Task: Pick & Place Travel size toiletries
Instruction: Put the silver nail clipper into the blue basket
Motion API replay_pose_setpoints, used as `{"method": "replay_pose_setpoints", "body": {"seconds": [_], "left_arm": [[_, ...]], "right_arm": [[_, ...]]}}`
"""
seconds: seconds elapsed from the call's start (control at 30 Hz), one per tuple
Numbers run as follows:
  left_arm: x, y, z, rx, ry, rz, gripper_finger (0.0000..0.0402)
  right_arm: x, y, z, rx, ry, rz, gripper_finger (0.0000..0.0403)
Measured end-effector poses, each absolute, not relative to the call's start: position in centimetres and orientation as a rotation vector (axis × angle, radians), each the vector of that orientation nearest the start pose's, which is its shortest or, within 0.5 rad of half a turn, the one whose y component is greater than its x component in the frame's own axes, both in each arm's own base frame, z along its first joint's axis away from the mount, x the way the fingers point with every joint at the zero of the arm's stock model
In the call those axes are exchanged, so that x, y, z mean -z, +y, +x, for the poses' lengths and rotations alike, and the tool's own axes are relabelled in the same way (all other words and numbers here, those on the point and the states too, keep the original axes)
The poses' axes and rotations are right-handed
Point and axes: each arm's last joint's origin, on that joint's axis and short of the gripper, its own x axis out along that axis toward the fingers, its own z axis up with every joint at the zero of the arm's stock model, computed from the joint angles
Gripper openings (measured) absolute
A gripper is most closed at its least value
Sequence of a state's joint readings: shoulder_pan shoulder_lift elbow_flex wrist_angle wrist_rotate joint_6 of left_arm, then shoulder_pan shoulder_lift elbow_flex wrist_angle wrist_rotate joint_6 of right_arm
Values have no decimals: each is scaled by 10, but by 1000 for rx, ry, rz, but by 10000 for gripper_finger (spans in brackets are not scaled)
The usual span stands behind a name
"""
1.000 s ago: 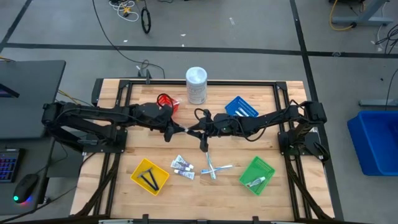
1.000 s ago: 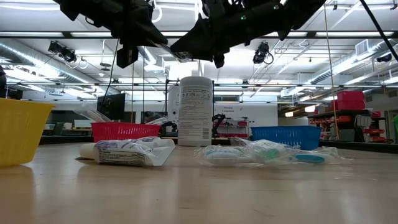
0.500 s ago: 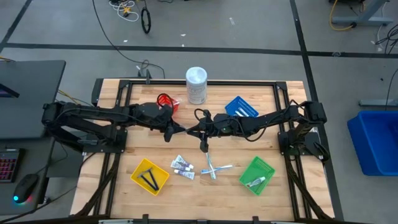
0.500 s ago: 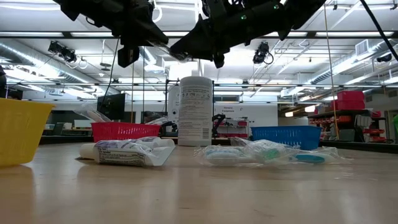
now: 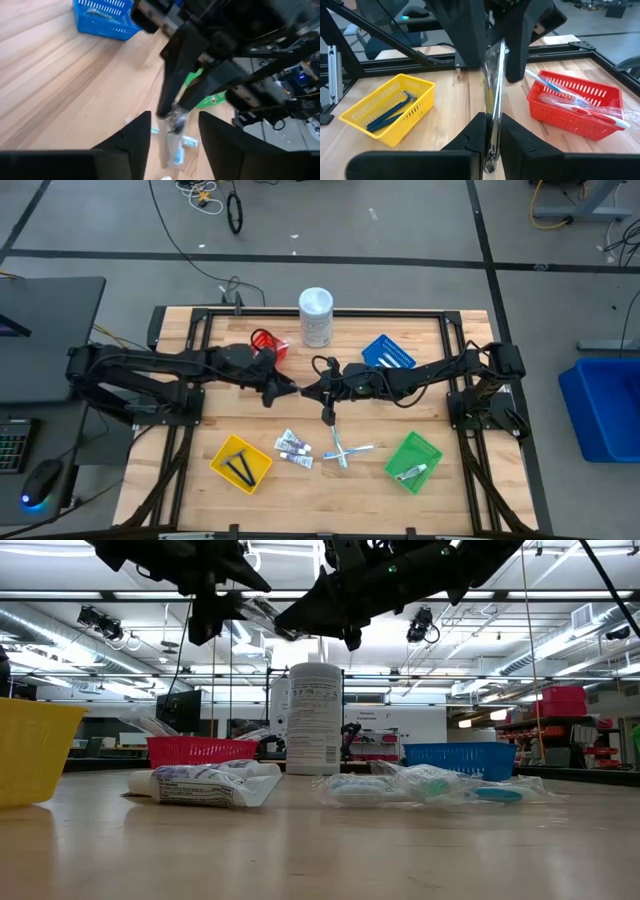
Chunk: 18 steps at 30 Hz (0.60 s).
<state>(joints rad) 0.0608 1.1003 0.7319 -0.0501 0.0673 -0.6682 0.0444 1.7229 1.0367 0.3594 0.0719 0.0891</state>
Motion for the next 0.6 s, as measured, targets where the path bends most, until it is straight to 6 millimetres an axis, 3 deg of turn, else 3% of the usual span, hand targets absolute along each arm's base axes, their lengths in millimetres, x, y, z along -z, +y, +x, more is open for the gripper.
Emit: {"method": "replay_pose_setpoints", "body": {"seconds": [0.23,0.6], "left_arm": [[-278,12,228,-118,365,-679,187],[-292,11,209,-101,325,-636,147]], "right_arm": [[-222,15,378,40,350,68,40],[-223,14,370,37,433,36,40]]}}
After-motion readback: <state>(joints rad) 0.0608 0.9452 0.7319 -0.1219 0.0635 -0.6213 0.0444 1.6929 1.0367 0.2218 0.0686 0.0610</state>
